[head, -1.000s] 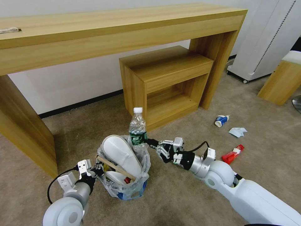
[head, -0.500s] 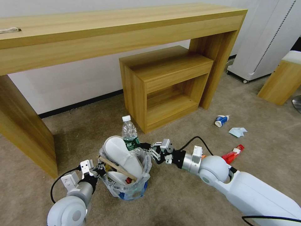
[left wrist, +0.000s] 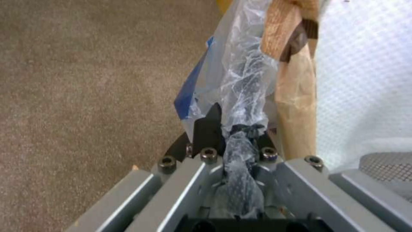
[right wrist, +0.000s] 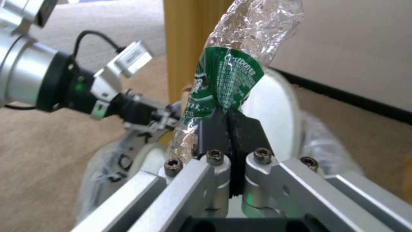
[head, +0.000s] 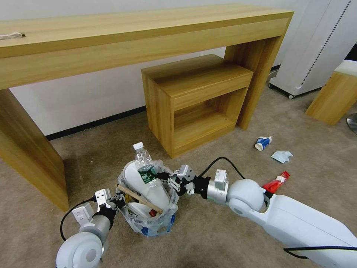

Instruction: Pick up the trash bin and place the garbage on the floor into it.

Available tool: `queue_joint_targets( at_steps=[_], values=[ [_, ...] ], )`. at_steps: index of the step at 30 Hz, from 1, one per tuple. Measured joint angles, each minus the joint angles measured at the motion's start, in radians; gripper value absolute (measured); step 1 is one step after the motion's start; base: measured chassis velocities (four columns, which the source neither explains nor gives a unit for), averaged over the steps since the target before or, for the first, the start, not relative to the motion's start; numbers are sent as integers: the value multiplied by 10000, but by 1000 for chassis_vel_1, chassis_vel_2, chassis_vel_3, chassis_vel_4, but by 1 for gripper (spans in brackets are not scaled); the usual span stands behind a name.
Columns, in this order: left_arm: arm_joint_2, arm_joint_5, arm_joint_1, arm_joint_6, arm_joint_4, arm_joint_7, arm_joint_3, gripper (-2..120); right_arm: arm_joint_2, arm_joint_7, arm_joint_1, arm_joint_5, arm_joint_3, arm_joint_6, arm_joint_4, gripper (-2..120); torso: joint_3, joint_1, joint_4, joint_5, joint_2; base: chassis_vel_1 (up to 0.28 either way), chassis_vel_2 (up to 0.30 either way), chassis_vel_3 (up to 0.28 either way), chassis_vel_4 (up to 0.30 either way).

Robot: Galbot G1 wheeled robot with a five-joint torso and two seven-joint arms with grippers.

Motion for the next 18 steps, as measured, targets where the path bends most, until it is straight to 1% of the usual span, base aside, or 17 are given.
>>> queue_joint_targets(
  at_steps=[4,6,9,13,18],
  values=[
    [-49,6,2,1,-51,-1,-34,1,25,147,306,-15,-621,-142,-17,0,0,0,0,-1,0,0,0,0,0],
    [-70,12,13,1,-65,-1,-57,1,60,209,362,-24,-742,-202,-18,0,0,0,-1,0,0,0,0,0,0],
    [-128,42,66,1,-134,-1,-148,1,252,407,599,-32,-1175,-450,-35,0,0,0,0,0,0,0,0,0,0],
    [-139,43,80,-1,-203,-1,-210,1,351,534,734,-74,-1448,-662,-61,0,0,0,0,0,0,0,0,0,0],
    [-132,31,92,-4,-236,-1,-219,1,373,592,750,-133,-1550,-733,-121,0,0,0,0,0,0,0,0,0,0]
  ],
)
